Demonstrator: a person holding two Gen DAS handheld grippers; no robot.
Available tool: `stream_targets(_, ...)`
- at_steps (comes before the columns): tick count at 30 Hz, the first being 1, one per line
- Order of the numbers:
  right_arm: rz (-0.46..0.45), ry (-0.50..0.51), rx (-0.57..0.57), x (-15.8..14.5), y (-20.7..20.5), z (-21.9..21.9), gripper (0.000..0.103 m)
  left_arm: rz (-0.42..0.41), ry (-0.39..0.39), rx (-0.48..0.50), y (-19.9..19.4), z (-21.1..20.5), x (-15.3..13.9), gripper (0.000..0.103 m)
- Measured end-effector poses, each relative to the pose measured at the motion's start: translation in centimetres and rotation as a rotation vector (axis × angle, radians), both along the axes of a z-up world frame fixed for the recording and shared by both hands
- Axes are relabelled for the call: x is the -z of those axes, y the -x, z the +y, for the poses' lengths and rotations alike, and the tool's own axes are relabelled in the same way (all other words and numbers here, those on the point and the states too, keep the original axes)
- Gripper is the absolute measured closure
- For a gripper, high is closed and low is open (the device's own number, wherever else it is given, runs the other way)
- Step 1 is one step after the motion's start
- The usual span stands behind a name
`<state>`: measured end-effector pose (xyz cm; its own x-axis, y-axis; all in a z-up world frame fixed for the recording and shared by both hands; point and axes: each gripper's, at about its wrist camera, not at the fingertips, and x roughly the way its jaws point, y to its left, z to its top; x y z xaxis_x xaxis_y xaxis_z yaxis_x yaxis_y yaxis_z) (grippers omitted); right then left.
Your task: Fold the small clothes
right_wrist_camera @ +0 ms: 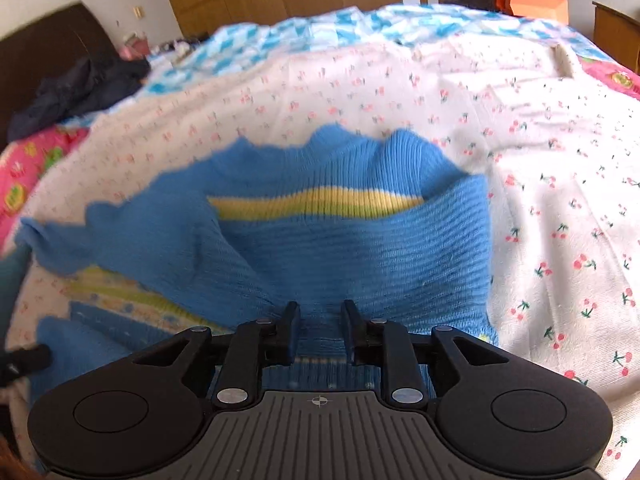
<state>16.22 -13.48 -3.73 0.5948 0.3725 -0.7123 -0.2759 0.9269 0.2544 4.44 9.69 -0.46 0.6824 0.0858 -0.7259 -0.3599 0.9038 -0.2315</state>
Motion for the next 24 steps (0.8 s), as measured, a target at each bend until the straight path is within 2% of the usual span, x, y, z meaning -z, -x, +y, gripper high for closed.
stream_targets(4,-0.029,0.000,-0.008,-0.5,-1.1,0.5,0.077,-0.014,-0.036,0.005,0.0,-0.5,-0.2,0.006)
stream_targets(7,-0.052,-0.030,-0.068,-1.1,-1.9,2.2,0.077,-0.011,-0.047,0.007,0.0,-0.8,-0.1,0.006)
stream_targets(12,-0.097,-0.052,-0.267,-2.4,-2.1,8.2,0.077,-0.015,-0.039,-0.009,-0.1,-0.5,-0.2,0.006)
stream_targets(14,-0.096,-0.040,-0.374,-2.5,-1.7,11.0,0.071,-0.023,-0.029,-0.021,0.0,-0.2,-0.2,0.006)
stream_targets(18,-0.136,0.066,-0.542,-1.3,-0.6,15.9,0.070,-0.033,0.003,-0.047,0.3,0.7,-0.3,0.006)
stream_targets(22,-0.118,0.157,-0.552,0.7,-1.3,18.5,0.071,-0.039,0.023,-0.059,0.4,1.2,-0.3,0.006)
stream_targets(24,-0.091,0.124,-0.517,0.5,-1.6,18.6,0.081,-0.038,0.026,-0.060,0.5,1.3,-0.3,0.006)
